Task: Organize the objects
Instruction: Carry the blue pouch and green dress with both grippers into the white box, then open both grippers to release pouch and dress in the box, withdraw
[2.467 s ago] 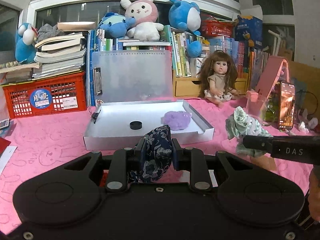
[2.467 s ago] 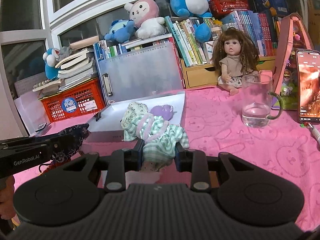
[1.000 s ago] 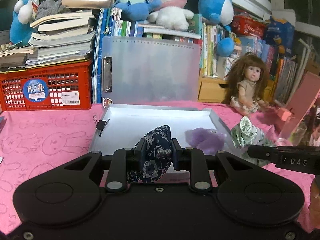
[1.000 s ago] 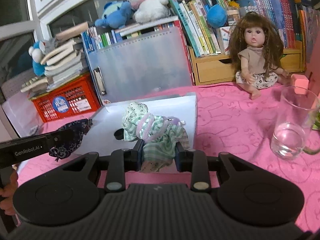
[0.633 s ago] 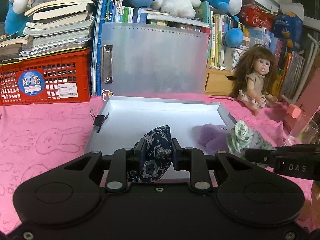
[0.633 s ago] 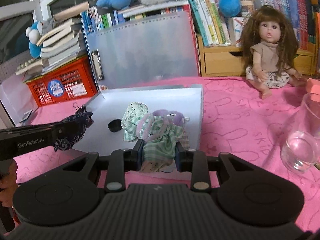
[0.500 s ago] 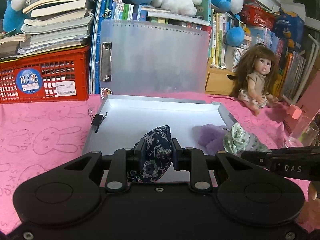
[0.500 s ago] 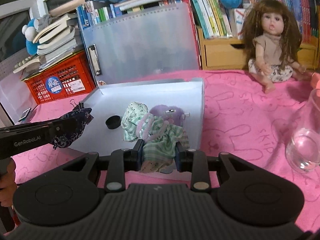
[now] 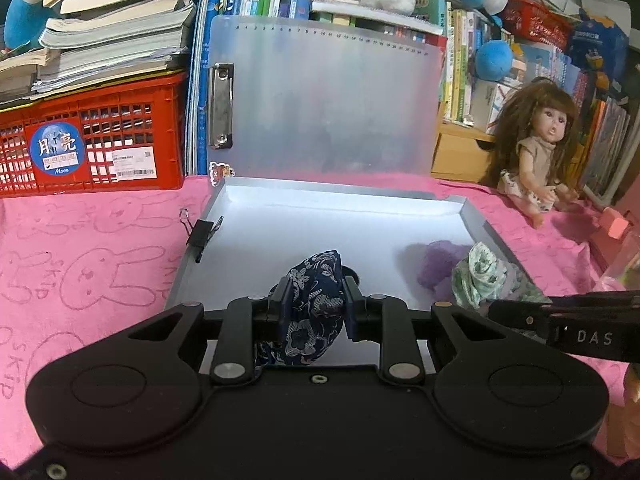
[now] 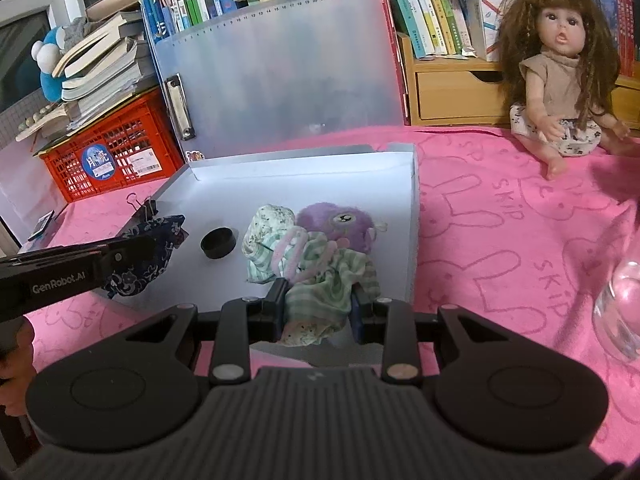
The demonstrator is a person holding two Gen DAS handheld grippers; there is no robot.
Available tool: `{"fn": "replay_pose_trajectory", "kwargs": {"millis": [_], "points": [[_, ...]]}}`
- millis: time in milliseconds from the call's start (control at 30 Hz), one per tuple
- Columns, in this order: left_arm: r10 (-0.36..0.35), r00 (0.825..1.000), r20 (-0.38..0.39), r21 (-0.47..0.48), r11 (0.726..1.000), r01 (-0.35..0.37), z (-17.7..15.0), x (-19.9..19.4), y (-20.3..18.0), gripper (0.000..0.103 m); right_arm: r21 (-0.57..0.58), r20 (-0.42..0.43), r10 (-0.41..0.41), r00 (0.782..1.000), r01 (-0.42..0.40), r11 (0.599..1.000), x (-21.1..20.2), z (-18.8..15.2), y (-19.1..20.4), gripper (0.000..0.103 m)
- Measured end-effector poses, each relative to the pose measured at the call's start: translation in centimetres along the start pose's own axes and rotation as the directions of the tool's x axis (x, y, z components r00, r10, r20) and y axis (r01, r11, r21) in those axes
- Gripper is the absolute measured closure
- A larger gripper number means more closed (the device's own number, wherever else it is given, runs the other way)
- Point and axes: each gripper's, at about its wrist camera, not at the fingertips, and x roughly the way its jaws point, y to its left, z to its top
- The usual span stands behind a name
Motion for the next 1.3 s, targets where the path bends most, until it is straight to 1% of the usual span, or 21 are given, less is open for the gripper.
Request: {"fn": "replay_pose_trajectory", "kwargs": {"millis": [133,300,467,900,1033,1233,1300], "points": [[0.007,1.000,-0.009,-0.020,1.000,-0.007,0.1,0.8,0.3,0.079,-0.006,-0.002,-0.006,1.000,0.006,1.000,0.5,0.4,0.2,0.067],[0.011,1.000,-0.009,-0.020,1.000,-0.011,0.4,1.4,0.3,0.079,-0.018,-0.004,-0.022,1.000,0.022,1.000,1.2,0.9,0.1,0.066],[0.019,1.000,-0.018,-0.026,0.999,-0.020,0.5,2.1,0.1,0.079,-0.007,-0.010,-0.031,0.999,0.031,0.999,1.8,1.4,-0.1,0.065],[0.025,0.999,-0.028,-0.037,0.999,-0.026,0.5,3.0,-0.1,0.078,0.024,-0.029,-0.036,0.999,0.037,0.999,2.5,1.1,-0.7,0.064],[0.022,0.999,-0.027,-0.035,0.999,-0.023,0.6,2.8,0.0,0.077,0.029,-0.023,-0.036,0.999,0.036,0.999,2.4,1.0,-0.7,0.060],[0.014,1.000,-0.020,-0.049,0.999,-0.015,0.7,2.2,0.2,0.073,0.027,-0.008,-0.033,0.999,0.033,0.999,1.7,1.0,-0.5,0.044],[0.011,1.000,-0.017,-0.049,0.999,-0.011,0.7,1.9,0.2,0.071,0.019,0.001,-0.031,1.000,0.031,0.999,1.2,1.0,-0.4,0.043]]}}
